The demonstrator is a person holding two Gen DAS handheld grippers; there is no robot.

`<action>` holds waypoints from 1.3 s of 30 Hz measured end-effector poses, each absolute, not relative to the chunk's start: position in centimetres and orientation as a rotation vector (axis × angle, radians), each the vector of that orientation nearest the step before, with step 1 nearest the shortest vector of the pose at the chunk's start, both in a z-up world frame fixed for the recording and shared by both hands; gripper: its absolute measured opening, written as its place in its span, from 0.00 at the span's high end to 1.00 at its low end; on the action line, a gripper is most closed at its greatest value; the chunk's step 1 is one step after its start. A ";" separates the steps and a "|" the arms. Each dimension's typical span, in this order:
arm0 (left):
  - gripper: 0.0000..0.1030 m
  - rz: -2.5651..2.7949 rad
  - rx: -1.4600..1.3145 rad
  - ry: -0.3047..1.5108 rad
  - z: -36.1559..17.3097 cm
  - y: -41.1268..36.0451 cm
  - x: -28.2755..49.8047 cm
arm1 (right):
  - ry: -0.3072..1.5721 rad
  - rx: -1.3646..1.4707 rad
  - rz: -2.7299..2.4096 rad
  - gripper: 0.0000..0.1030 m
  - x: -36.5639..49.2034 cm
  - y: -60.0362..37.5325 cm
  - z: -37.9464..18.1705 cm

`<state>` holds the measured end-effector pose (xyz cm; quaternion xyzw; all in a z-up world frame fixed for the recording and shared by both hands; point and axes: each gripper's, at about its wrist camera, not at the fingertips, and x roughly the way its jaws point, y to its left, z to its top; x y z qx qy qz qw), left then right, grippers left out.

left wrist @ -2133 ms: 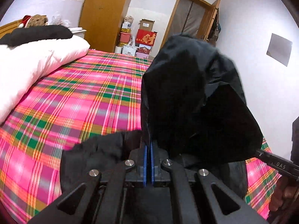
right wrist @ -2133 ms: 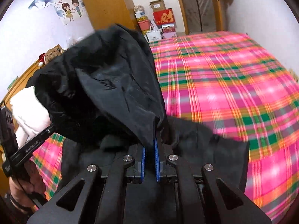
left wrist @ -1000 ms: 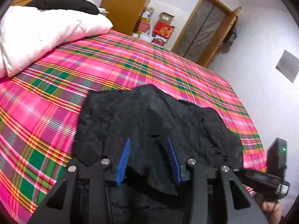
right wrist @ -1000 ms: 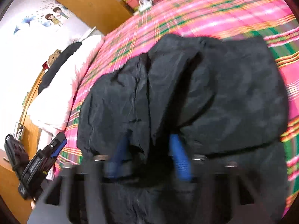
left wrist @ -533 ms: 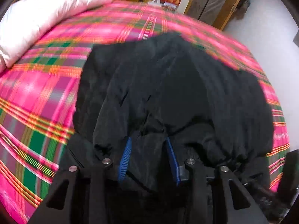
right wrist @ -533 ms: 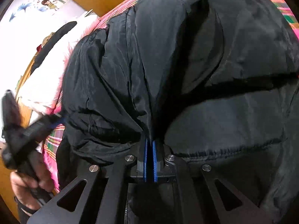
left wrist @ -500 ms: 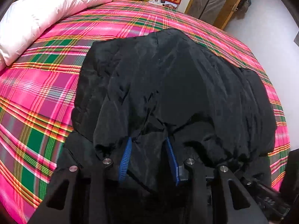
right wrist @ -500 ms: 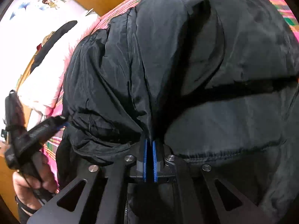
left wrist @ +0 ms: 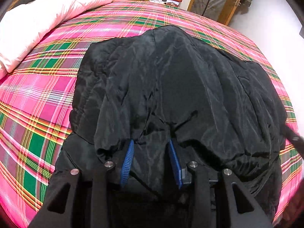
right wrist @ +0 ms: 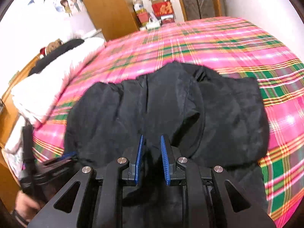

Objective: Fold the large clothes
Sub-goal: 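Lay the held hem over the hood with both grippers, then press the folded jacket flat with both grippers at its fold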

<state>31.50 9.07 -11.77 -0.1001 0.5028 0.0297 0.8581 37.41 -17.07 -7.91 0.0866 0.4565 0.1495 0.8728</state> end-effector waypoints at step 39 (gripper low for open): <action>0.64 0.041 -0.193 1.128 -12.9 6.8 31.4 | 1.091 0.075 0.390 0.83 35.9 -14.3 -15.0</action>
